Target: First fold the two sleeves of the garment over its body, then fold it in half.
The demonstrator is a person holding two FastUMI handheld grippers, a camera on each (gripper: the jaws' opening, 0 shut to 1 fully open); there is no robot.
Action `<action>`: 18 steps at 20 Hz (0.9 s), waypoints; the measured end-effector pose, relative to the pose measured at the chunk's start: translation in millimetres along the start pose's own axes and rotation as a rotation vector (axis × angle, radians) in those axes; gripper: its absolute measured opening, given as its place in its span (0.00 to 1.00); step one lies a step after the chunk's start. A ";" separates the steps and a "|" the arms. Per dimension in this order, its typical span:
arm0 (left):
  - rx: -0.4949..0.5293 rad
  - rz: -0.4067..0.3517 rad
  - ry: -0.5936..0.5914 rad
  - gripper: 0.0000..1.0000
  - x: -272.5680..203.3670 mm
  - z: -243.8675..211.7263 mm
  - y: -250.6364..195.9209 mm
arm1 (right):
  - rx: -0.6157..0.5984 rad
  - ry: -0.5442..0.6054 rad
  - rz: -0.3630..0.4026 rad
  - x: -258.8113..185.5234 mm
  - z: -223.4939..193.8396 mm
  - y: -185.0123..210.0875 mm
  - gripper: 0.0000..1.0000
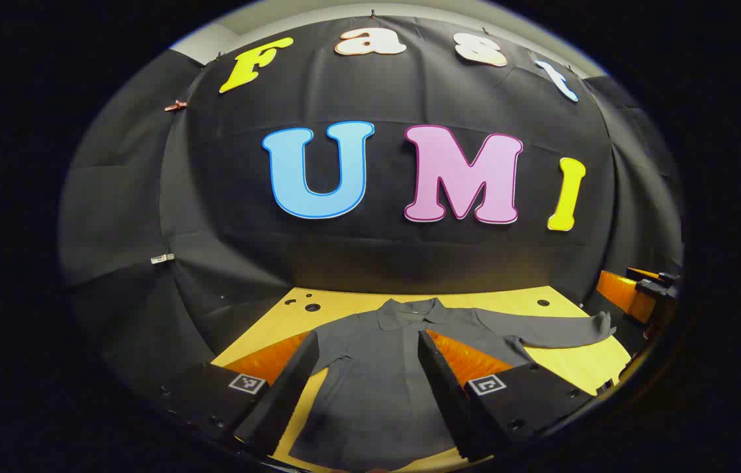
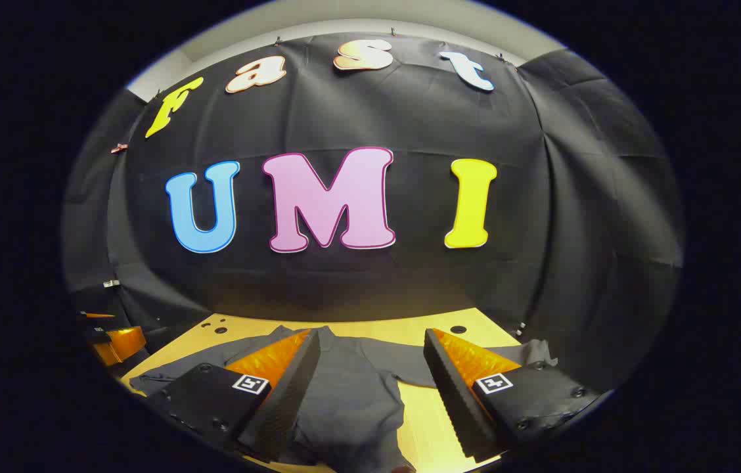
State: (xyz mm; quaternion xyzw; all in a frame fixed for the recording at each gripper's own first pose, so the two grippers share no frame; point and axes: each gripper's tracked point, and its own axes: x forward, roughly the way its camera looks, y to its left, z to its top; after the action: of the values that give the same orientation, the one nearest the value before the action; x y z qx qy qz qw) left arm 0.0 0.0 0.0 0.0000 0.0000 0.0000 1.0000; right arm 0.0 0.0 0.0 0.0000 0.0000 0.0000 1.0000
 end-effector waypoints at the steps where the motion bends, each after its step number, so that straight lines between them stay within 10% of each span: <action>1: -0.007 0.005 0.002 0.96 3.0 0.9 0.9 | -0.001 0.003 0.004 3.5 -0.2 -0.6 0.98; 18: -0.032 0.131 -0.013 0.96 23.0 -5.9 27.0 | 0.024 0.054 0.068 45.1 -22.8 -3.1 0.99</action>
State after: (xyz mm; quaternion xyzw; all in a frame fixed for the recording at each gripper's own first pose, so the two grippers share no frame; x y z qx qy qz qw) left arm 23.0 27.0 -5.9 -0.0161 -0.0062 0.0652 0.9977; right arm 45.1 -3.1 -22.8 0.0120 0.0270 0.0342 0.9990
